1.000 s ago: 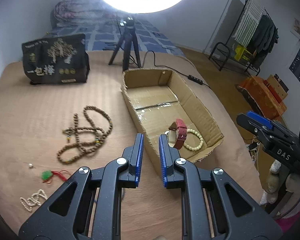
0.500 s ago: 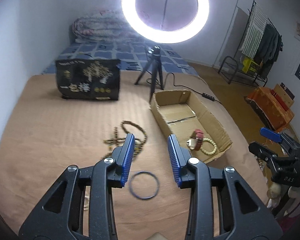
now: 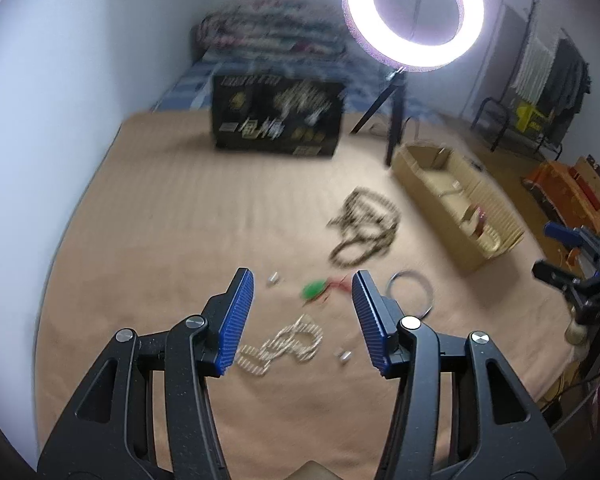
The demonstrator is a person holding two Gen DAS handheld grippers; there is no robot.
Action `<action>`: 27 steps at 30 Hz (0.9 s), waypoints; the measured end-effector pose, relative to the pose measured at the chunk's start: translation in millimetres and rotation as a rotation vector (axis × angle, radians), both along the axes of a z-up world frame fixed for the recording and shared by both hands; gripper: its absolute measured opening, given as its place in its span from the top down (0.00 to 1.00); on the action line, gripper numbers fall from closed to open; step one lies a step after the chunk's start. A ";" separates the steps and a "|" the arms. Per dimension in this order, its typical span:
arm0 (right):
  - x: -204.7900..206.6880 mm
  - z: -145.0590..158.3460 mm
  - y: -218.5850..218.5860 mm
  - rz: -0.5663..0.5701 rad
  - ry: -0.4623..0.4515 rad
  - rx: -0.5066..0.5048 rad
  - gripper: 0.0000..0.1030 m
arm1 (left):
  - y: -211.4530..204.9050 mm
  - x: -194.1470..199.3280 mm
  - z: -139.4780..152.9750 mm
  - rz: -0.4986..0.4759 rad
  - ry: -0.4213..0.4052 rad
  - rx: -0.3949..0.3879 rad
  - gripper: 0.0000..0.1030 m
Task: Organize jewelry
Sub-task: 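Move the left tool to the pearl necklace while the right moves to the metal bangle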
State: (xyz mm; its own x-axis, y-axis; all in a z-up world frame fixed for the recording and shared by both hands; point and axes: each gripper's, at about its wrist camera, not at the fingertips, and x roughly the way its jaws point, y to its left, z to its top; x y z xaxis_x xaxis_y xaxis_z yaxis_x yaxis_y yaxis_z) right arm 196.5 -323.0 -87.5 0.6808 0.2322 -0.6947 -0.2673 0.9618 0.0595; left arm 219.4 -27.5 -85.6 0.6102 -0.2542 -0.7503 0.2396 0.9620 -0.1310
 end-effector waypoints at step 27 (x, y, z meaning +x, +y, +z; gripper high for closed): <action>38.4 -113.3 61.8 0.000 0.181 -0.084 0.00 | 46.0 15.0 -132.5 0.019 0.319 -0.141 0.49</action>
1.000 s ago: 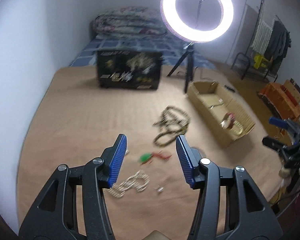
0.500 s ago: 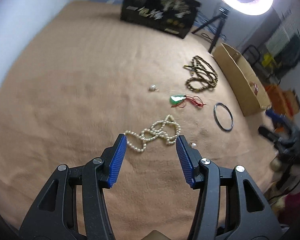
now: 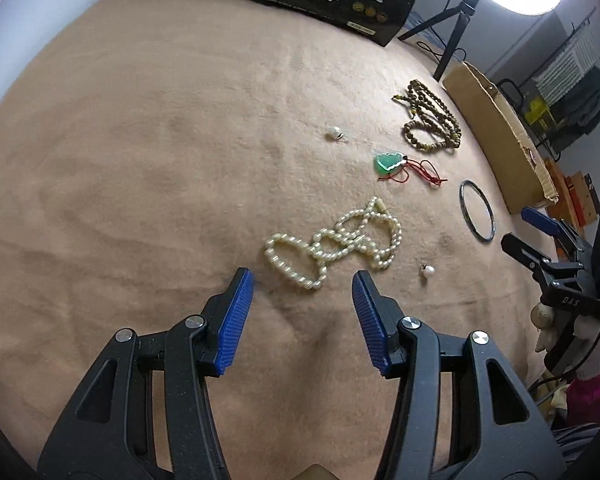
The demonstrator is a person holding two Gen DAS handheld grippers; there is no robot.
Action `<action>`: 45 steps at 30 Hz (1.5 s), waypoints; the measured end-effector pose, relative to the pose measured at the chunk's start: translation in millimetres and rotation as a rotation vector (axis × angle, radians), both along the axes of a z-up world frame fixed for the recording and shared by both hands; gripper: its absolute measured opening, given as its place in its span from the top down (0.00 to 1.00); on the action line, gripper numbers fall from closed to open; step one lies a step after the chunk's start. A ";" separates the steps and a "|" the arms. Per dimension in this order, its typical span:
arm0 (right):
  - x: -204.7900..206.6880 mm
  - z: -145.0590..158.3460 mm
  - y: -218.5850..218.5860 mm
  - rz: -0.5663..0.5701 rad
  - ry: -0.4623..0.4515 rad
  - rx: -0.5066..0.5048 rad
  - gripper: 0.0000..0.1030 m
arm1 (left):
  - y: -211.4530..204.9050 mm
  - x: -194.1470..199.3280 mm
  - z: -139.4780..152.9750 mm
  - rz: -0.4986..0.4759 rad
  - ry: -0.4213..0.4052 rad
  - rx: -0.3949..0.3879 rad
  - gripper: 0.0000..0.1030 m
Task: Organize jewelry
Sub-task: 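Move the left tool to the pearl necklace while the right moves to the metal bangle, then grasp the pearl necklace with the left tool while the right grasps the bangle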
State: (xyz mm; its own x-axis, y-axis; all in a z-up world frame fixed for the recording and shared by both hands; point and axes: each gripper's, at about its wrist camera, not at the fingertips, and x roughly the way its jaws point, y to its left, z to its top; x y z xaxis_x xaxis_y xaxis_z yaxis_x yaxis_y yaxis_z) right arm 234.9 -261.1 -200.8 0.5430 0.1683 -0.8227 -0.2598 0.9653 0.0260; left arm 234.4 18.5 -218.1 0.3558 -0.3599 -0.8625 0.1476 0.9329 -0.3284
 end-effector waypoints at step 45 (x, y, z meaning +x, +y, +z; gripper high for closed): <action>29.4 -22.0 14.5 0.028 0.105 0.001 0.29 | -54.0 14.9 1.9 -0.031 -0.136 0.174 0.95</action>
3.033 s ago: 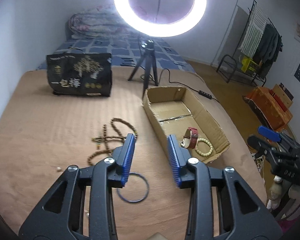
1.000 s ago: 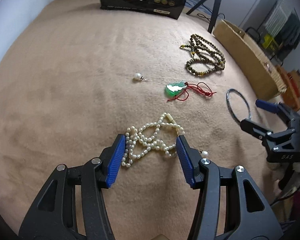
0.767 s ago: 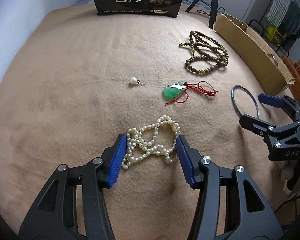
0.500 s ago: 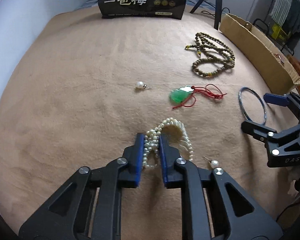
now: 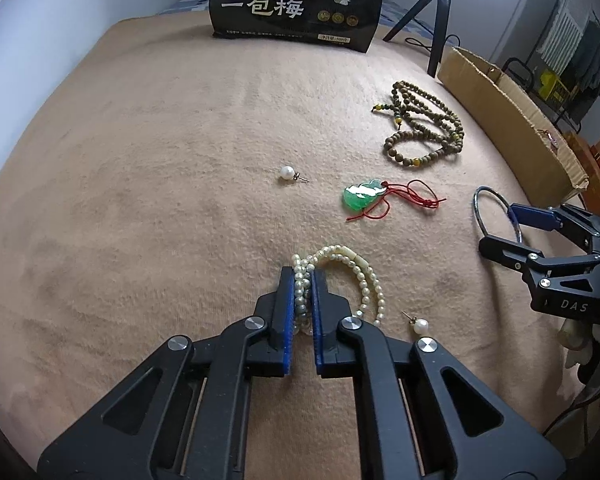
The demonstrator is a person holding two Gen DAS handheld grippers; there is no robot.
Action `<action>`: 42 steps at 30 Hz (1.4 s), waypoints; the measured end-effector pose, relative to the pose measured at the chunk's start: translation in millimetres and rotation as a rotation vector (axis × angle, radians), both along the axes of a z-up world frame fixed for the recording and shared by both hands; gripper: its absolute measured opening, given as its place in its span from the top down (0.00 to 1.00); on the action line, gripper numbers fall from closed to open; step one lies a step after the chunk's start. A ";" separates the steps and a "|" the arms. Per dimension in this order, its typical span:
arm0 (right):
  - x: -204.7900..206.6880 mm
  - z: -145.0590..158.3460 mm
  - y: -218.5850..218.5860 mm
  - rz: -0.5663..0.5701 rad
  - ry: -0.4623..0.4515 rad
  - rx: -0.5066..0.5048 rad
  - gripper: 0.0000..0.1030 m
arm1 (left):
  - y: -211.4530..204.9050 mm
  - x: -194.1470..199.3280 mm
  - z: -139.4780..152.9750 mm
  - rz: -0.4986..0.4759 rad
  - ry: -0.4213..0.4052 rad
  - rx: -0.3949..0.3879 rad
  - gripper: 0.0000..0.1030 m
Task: Organize jewelry
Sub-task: 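Grasp the pearl necklace with the left tool while the right grasps the bangle, then carry the pearl necklace with the left tool while the right carries the bangle to the box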
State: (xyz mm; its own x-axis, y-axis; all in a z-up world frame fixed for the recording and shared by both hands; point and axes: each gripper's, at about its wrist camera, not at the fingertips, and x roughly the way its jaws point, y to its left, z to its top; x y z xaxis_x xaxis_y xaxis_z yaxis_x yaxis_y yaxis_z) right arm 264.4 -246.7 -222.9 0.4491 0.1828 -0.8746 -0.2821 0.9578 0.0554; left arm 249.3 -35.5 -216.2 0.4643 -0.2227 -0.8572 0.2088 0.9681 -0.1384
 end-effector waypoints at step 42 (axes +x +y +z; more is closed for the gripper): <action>-38.6 116.1 -114.9 -0.117 -0.236 0.057 0.29 | -48.0 5.5 130.3 -0.037 -0.209 -0.197 0.95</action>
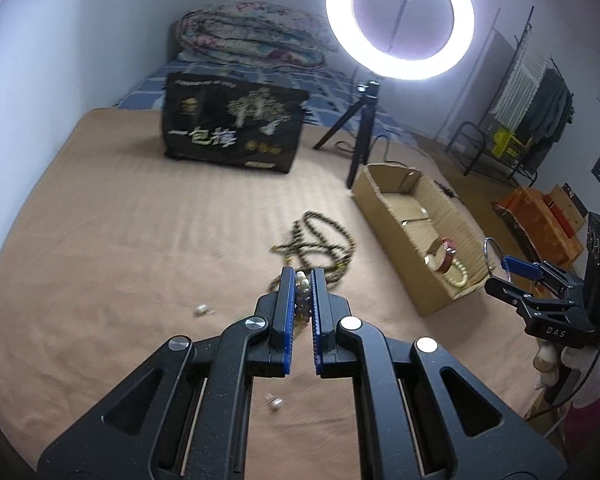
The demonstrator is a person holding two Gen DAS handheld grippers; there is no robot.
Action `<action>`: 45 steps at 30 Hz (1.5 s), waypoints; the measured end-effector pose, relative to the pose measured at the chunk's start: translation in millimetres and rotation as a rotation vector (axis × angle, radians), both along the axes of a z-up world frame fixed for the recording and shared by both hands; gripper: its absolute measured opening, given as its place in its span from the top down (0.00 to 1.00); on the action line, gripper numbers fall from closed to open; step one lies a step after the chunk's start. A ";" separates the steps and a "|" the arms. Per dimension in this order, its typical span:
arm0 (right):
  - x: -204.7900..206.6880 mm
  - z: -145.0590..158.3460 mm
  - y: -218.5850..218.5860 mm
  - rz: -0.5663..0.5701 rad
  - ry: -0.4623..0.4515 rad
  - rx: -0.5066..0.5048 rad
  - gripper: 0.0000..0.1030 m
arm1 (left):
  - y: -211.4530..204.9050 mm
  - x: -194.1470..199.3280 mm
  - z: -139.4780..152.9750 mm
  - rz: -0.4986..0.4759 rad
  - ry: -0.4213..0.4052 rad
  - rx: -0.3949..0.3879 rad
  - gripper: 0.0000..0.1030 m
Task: Organize jewelry
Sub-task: 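Carry the pearl necklace with the left tool while the right carries the bangle to the box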
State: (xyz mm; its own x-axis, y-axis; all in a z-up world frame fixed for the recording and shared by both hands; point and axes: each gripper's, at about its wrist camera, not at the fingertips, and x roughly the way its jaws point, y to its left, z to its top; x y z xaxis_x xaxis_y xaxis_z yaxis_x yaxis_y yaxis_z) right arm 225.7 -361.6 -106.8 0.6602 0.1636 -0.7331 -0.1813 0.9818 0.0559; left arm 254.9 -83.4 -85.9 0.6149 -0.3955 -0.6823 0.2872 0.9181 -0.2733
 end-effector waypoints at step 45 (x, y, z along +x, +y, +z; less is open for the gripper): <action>121.4 -46.7 -106.8 -0.117 0.061 0.012 0.28 | -206.5 108.2 -21.4 -0.191 0.070 -0.012 0.95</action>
State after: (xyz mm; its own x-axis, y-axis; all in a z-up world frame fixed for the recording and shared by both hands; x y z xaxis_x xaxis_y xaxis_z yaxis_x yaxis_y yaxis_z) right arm 347.1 -468.4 -153.5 0.6292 0.0973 -0.7711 -0.0612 0.9953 0.0756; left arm 363.0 -289.9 -107.3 0.4788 -0.5089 -0.7154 0.4359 0.8451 -0.3094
